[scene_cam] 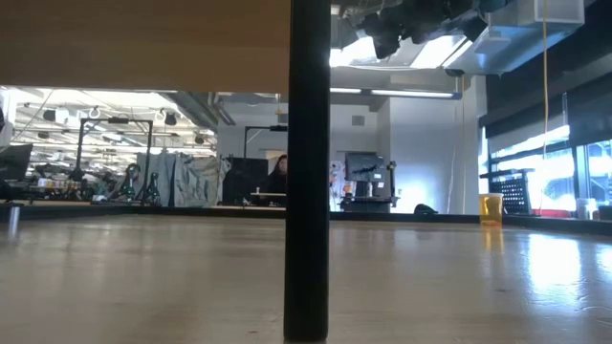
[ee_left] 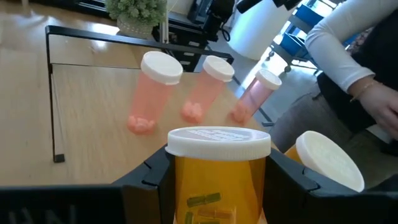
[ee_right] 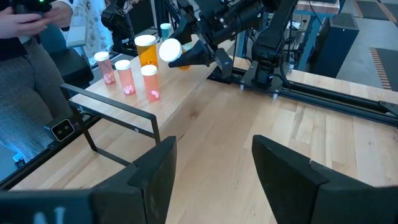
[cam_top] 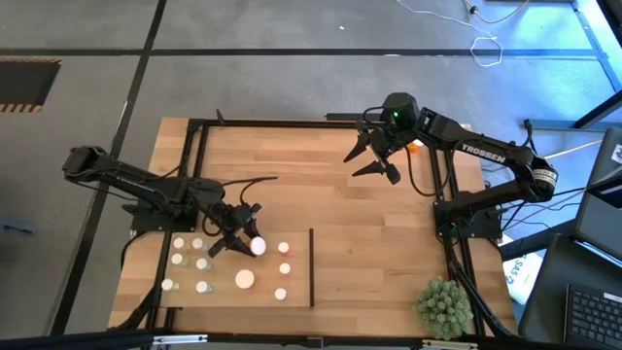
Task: Pick and place medicine bottles onto shelf by color
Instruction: Put the top left orange pill bottle on the shelf aligned with the other orange pill bottle
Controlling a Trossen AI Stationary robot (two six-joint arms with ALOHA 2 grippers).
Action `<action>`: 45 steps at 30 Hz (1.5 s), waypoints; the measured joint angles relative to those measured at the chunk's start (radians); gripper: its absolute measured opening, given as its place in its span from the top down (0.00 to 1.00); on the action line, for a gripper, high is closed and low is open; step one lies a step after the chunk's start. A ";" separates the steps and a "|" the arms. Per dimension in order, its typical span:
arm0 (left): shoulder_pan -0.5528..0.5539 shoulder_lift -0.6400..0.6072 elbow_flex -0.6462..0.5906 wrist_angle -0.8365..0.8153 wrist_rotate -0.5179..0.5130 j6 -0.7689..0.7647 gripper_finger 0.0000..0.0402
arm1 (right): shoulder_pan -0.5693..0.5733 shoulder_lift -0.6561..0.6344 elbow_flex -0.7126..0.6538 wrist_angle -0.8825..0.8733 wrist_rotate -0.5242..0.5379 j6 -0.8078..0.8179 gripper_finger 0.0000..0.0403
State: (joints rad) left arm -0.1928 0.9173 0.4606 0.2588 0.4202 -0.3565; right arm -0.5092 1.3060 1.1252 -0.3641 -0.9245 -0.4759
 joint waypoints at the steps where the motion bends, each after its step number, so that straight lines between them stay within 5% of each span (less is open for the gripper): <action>1: 0.000 0.000 0.000 0.000 0.000 0.001 0.60 | 0.000 0.000 0.000 0.000 0.000 0.000 0.47; 34: -0.019 0.000 0.000 0.066 -0.033 0.080 0.60 | 0.000 0.000 0.000 0.000 0.000 0.000 0.47; 45: -0.046 0.000 0.000 0.121 -0.036 0.211 0.59 | 0.000 0.000 0.000 0.000 0.000 0.000 0.47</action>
State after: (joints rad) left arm -0.2390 0.9169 0.4610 0.3798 0.3844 -0.1459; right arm -0.5092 1.3060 1.1252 -0.3641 -0.9245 -0.4759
